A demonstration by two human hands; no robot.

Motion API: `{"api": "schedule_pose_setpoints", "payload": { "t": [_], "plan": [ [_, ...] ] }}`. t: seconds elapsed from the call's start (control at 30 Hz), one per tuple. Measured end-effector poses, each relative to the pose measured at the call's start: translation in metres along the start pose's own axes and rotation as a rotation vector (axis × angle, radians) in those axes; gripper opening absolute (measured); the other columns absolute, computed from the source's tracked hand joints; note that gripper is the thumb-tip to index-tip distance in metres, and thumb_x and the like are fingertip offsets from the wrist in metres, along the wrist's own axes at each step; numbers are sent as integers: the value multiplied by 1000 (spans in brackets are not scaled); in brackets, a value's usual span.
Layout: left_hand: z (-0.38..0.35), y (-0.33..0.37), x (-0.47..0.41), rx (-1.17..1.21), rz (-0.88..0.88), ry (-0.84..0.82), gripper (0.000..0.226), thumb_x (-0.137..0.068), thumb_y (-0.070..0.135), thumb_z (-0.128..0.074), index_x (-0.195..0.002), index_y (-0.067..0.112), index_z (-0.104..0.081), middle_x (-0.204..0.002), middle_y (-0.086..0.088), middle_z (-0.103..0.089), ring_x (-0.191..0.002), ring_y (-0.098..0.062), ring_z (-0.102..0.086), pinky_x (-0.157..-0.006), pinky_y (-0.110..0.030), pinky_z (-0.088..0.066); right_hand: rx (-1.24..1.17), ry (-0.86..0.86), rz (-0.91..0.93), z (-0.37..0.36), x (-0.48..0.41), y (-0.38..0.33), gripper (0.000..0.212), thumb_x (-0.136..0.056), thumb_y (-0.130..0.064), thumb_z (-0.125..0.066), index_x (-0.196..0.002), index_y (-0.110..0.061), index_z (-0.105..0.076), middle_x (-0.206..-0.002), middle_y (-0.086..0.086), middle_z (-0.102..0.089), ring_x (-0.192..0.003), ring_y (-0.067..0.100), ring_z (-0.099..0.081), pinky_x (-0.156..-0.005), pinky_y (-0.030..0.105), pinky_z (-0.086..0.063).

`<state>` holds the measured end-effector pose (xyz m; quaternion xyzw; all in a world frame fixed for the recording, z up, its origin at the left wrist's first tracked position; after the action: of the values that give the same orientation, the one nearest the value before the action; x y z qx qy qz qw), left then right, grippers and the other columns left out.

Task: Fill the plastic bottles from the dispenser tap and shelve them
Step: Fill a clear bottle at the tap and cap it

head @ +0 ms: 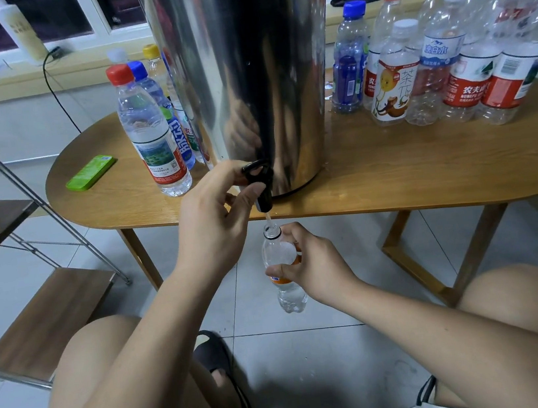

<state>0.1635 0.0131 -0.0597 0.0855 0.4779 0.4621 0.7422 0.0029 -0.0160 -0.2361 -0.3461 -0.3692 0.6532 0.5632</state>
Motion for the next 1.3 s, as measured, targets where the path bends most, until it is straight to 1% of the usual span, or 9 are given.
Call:
{"api": "schedule_pose_setpoints", "payload": {
  "t": [0.17,0.27,0.4,0.47,0.57,0.77,1.03,1.13,1.3],
  "plan": [
    [0,0,0,-6,5,-8,15,-104,11,-73,-118,14,-74,-103,5,-74,-99,-7,-67,-77,-30,-53,5,1,1,1,0,-1,70,-78,-44,-96,-136,-32,-58,-132,-13,-70,-124,11,-64,-105,37,-54],
    [0,1,0,-8,11,-7,15,-104,11,-73,-118,15,-74,-104,5,-74,-99,-4,-66,-76,-27,-53,9,5,4,2,1,-2,71,-78,-43,-96,-136,-31,-58,-133,-13,-70,-124,11,-64,-105,36,-54],
    [0,1,0,-7,11,-11,15,-104,12,-73,-119,15,-73,-105,5,-74,-100,-4,-66,-77,-27,-53,3,4,4,2,1,-2,70,-78,-44,-96,-136,-32,-58,-131,-13,-70,-123,11,-65,-105,38,-55],
    [1,1,0,-10,12,-11,15,-104,12,-73,-119,15,-73,-105,5,-74,-100,-3,-65,-77,-25,-53,3,3,7,3,1,-2,71,-79,-43,-96,-137,-32,-57,-133,-12,-70,-124,11,-64,-106,37,-54],
    [1,1,0,-16,15,-12,14,-104,13,-73,-118,15,-73,-105,5,-74,-100,-3,-65,-77,-26,-53,10,4,13,3,2,-3,72,-79,-43,-95,-139,-30,-57,-136,-11,-70,-127,12,-63,-107,38,-54],
    [0,2,0,-16,13,-10,14,-104,11,-73,-118,14,-73,-104,4,-74,-99,-4,-65,-76,-26,-52,1,5,10,3,2,-3,71,-79,-42,-96,-138,-30,-57,-134,-11,-70,-125,12,-65,-106,39,-54],
    [0,-2,0,-6,25,-9,12,-105,14,-73,-117,16,-72,-103,5,-75,-100,-7,-67,-78,-34,-54,-10,6,5,1,1,0,72,-76,-46,-95,-136,-33,-57,-134,-11,-70,-126,12,-64,-107,40,-54],
    [0,-2,1,-1,29,-13,12,-105,14,-72,-117,16,-72,-103,5,-75,-100,-10,-69,-78,-37,-55,-11,5,9,2,1,0,71,-77,-45,-96,-136,-32,-58,-134,-10,-71,-126,12,-64,-108,40,-54],
    [0,-2,1,-2,29,-12,13,-105,15,-72,-118,16,-72,-104,6,-75,-101,-8,-69,-78,-36,-55,3,8,12,2,2,0,72,-78,-45,-96,-137,-32,-57,-134,-9,-71,-125,13,-64,-106,40,-54]
  ]
}}
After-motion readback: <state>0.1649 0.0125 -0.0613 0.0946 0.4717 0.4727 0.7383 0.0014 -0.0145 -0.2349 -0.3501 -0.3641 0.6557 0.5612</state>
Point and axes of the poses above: each hand's wrist, its own x-axis away from the middle knuckle, its own z-axis out of the back of the hand, y = z × x, the point moved 6 cm from there along -x, towards the middle knuckle
